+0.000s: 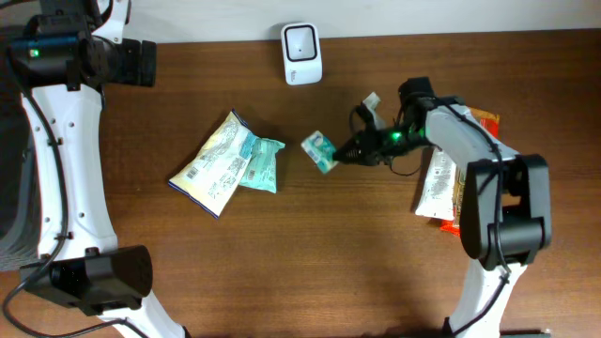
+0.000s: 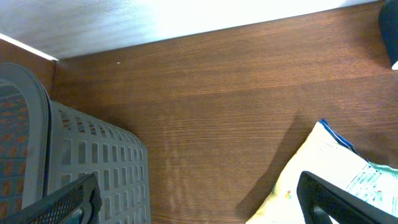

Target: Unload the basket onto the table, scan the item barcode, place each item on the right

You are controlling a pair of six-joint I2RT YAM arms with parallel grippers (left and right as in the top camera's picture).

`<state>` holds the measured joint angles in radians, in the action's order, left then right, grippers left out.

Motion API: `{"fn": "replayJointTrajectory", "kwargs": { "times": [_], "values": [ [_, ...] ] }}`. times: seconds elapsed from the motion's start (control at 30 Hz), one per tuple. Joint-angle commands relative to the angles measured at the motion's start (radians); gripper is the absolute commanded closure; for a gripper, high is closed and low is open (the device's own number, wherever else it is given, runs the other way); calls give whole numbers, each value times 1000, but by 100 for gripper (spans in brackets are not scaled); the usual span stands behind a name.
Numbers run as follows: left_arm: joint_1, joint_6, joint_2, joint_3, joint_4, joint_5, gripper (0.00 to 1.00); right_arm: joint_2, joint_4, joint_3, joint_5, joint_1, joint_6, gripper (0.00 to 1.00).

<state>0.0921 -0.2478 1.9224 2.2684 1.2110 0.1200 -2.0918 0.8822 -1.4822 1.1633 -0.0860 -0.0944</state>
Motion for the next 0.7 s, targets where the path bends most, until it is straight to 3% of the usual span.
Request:
{"fn": "replayJointTrajectory", "kwargs": {
  "times": [0.0,0.17,0.27,0.37,0.43,0.53,0.6,0.67],
  "values": [
    [3,-15,-4,6,-1,-3,1,55,0,-11,388,24,-32,96],
    [3,-15,-4,6,-1,-3,1,105,3,-94,329,35,32,96],
    [3,-15,-4,6,-1,-3,1,107,-3,-115,-49,4,141,96],
    [3,-15,-4,6,-1,-3,1,107,22,-115,-605,-61,266,96],
    [3,-15,-4,6,-1,-3,1,106,53,-107,-867,-110,309,96],
    [3,-15,-4,6,-1,-3,1,69,48,-68,-1059,-161,366,96],
    [3,-15,-4,6,-1,-3,1,24,40,-64,-1075,-164,365,96],
    [3,-15,-4,6,-1,-3,1,5,38,-64,-1075,-164,365,87]
  ]
}}
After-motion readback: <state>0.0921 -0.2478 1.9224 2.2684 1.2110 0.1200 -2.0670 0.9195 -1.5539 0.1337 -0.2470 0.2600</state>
